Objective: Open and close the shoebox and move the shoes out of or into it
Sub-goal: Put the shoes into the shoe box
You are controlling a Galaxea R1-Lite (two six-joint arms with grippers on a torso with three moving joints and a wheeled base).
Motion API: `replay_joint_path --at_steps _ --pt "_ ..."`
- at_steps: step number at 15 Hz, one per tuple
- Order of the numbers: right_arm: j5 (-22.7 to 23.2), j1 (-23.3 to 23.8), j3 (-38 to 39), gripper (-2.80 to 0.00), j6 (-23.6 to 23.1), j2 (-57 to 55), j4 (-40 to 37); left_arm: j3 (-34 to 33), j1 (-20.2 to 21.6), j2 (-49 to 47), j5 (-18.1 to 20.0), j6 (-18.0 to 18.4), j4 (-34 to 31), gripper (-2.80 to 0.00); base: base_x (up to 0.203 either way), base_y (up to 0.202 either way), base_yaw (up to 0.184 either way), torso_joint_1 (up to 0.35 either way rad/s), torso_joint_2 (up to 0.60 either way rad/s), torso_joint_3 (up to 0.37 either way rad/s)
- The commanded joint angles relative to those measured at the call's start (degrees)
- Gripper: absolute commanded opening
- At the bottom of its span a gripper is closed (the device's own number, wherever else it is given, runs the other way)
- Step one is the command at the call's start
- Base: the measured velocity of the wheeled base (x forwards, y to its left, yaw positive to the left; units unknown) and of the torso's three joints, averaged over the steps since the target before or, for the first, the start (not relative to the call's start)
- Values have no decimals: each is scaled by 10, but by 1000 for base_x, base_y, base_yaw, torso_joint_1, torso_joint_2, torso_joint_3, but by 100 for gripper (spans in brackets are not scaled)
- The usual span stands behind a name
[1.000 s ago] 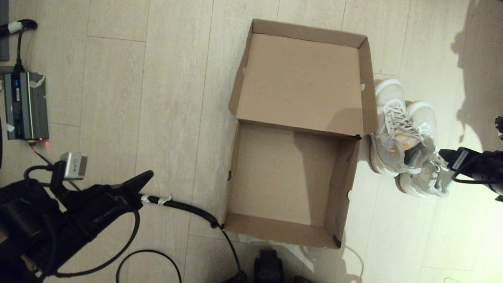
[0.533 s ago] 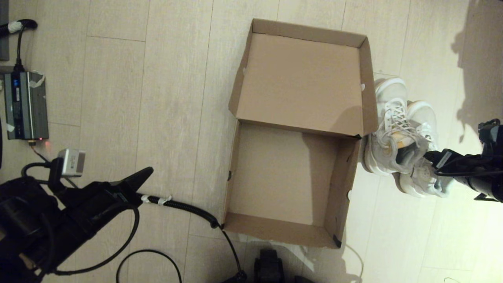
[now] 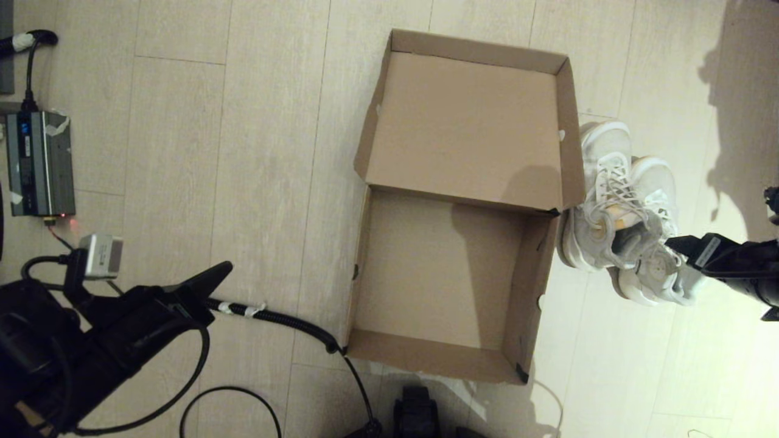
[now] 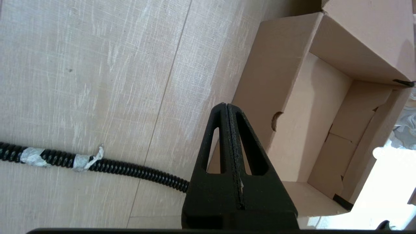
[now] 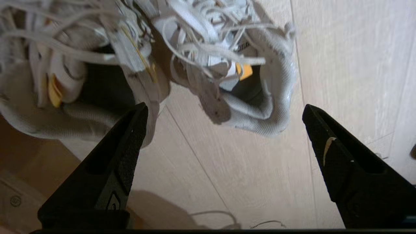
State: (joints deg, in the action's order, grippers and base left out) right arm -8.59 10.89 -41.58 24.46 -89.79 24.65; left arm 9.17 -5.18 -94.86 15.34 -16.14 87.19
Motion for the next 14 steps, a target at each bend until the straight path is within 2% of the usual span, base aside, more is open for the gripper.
replay_joint_path --at_steps 1,6,14 --pt "0 -8 10 0 10 -19 7 -3 0 9 0 -1 5 -280 0 0 0 0 0 0" --pt "6 -24 17 0 26 -99 122 -6 0 9 0 -1 5 -280 0 0 0 0 0 0" --pt "7 -32 41 0 22 -140 140 -12 1 15 0 -1 5 -280 0 0 0 0 0 0"
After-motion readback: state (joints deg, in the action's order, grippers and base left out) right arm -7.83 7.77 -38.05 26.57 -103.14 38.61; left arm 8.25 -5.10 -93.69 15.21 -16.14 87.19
